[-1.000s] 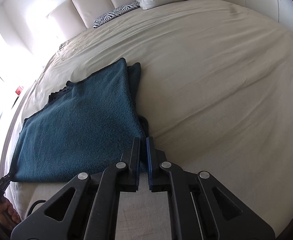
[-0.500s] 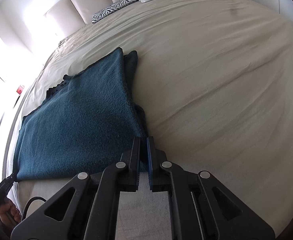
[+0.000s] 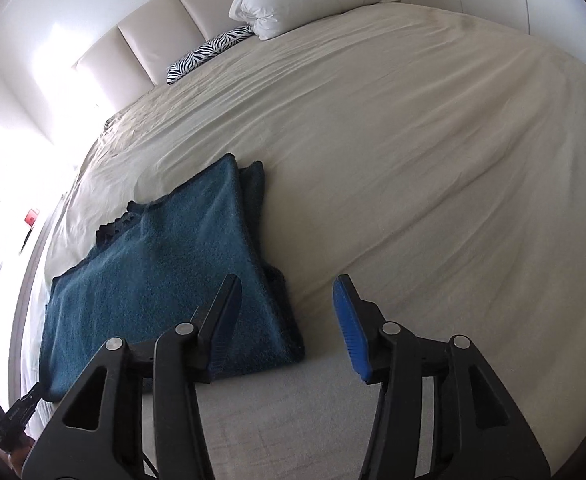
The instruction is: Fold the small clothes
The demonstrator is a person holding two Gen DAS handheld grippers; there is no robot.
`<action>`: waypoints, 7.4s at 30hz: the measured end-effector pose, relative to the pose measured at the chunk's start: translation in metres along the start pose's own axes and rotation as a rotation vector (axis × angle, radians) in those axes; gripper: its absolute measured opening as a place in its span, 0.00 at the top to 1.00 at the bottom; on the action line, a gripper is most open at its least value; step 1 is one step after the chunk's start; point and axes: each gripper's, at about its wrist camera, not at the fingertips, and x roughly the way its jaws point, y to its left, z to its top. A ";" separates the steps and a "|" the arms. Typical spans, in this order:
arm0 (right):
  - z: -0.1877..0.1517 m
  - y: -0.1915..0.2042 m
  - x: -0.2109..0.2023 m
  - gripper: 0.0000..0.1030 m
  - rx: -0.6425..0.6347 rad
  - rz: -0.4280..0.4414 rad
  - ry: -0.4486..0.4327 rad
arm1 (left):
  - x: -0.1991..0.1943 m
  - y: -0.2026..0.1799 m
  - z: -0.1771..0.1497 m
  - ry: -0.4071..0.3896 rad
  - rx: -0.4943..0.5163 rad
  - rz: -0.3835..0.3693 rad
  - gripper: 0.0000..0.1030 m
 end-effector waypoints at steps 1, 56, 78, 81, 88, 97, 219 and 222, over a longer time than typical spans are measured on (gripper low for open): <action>0.003 0.010 0.002 0.54 -0.019 0.019 0.000 | -0.001 -0.004 0.004 -0.006 0.022 0.023 0.77; -0.016 0.086 0.049 0.54 -0.098 0.224 0.124 | -0.015 -0.014 0.010 -0.076 0.055 0.092 0.65; 0.052 0.087 0.214 0.72 0.259 0.612 0.206 | 0.156 -0.036 0.095 0.008 0.093 0.003 0.50; 0.063 0.051 0.197 0.73 0.309 0.527 0.138 | 0.149 -0.039 0.094 0.007 0.096 0.020 0.50; 0.016 0.070 0.123 0.57 0.298 0.617 0.183 | 0.082 -0.091 0.037 0.020 0.171 -0.049 0.49; -0.102 0.123 0.144 0.67 0.307 0.733 0.441 | 0.080 -0.082 -0.016 0.127 0.162 -0.017 0.54; -0.006 0.218 0.208 0.12 0.216 0.896 0.634 | 0.050 -0.135 0.077 0.240 0.209 -0.288 0.87; 0.007 0.180 0.212 0.12 0.293 0.915 0.619 | 0.078 -0.188 0.064 0.277 0.260 -0.341 0.87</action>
